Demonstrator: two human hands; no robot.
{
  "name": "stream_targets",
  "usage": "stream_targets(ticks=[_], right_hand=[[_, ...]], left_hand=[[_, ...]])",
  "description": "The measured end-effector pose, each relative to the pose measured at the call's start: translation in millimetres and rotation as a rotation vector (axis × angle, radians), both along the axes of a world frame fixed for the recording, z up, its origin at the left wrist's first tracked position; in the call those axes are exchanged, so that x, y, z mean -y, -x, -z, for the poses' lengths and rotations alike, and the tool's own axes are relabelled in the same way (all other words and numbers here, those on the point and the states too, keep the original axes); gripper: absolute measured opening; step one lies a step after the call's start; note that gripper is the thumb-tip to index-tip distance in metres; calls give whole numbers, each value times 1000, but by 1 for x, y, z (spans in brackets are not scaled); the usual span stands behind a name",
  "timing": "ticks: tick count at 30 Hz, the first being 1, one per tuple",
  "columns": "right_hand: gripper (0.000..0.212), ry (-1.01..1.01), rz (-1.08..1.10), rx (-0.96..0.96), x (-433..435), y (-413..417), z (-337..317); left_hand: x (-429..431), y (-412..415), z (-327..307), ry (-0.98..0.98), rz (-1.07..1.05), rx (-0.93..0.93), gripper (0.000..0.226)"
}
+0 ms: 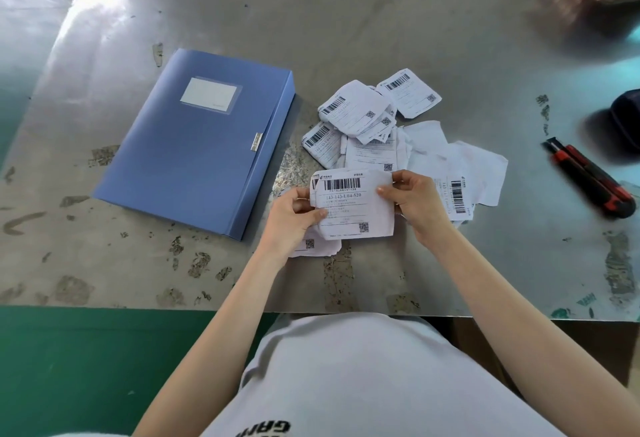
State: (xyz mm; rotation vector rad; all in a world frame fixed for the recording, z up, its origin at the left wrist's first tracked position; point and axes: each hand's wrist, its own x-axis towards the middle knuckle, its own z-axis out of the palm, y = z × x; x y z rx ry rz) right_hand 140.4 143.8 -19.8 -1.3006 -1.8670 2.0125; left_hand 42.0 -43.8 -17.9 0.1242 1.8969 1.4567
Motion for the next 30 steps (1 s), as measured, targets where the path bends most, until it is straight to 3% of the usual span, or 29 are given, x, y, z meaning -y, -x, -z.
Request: stream_targets(ticks=[4, 16, 21, 30], right_hand=[[23, -12, -70, -24, 10, 5, 0], [19, -168, -235, -11, 32, 24, 11], [21, -333, -273, -4, 39, 31, 17], [18, -533, -303, -41, 49, 35, 25]], left_hand=[[14, 1, 2, 36, 14, -19, 20], [46, 3, 15, 280, 24, -347, 12], [51, 0, 20, 297, 6, -427, 17], [50, -4, 24, 506, 115, -775, 44]])
